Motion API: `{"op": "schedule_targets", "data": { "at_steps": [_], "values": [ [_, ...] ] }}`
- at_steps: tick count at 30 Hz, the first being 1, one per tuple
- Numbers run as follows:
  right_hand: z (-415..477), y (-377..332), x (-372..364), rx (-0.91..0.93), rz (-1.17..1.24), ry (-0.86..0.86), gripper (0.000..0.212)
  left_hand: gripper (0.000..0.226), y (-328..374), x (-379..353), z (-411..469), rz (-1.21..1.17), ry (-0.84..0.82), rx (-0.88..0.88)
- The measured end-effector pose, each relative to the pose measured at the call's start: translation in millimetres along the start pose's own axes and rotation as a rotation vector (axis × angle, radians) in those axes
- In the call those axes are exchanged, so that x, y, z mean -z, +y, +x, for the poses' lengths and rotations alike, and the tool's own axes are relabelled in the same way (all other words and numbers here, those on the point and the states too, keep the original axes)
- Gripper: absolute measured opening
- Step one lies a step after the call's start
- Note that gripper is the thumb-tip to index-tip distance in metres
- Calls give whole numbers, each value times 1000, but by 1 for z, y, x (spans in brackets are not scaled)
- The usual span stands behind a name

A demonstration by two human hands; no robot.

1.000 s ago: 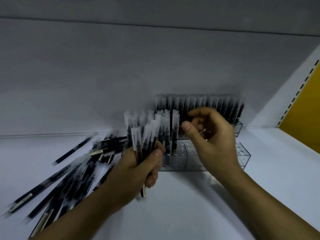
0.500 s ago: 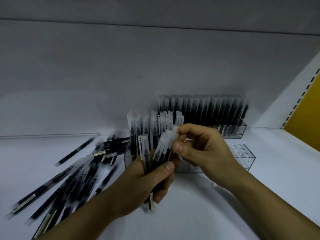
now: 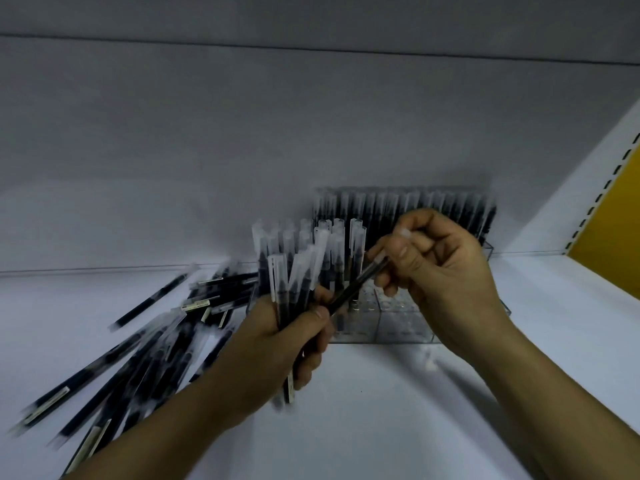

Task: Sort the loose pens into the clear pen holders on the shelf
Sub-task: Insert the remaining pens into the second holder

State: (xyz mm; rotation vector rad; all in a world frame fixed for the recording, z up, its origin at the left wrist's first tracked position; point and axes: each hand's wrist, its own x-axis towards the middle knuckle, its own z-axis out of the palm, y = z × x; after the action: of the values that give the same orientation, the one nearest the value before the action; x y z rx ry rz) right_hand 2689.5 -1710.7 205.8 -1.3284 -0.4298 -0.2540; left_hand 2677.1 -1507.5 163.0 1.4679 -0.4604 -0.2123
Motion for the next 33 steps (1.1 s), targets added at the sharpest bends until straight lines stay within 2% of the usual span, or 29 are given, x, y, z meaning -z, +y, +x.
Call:
{"op": "schedule_targets", "data": {
  "at_steps": [5,10,15,19,24,28,33],
  "values": [
    [2,-1,2,-28,38,13,31,13,1,-1,1,-98,36,45],
    [9,-6,16,22,112,199,20,16,-2,3,2,14,45,-32],
    [9,-4,19,122,-90,299,22,19,-5,3,2,72,49,-103],
    [7,0,17,170,-197,274,14,29,-5,2,4,24,71,-112],
    [4,9,10,262,-388,205,17,42,-7,3,5,36,89,-139],
    [0,21,3,340,-565,149,25,22,-9,3,6,45,124,-131],
    [1,25,2,314,-574,181,25,21,-5,-1,2,129,138,-177]
  ]
}}
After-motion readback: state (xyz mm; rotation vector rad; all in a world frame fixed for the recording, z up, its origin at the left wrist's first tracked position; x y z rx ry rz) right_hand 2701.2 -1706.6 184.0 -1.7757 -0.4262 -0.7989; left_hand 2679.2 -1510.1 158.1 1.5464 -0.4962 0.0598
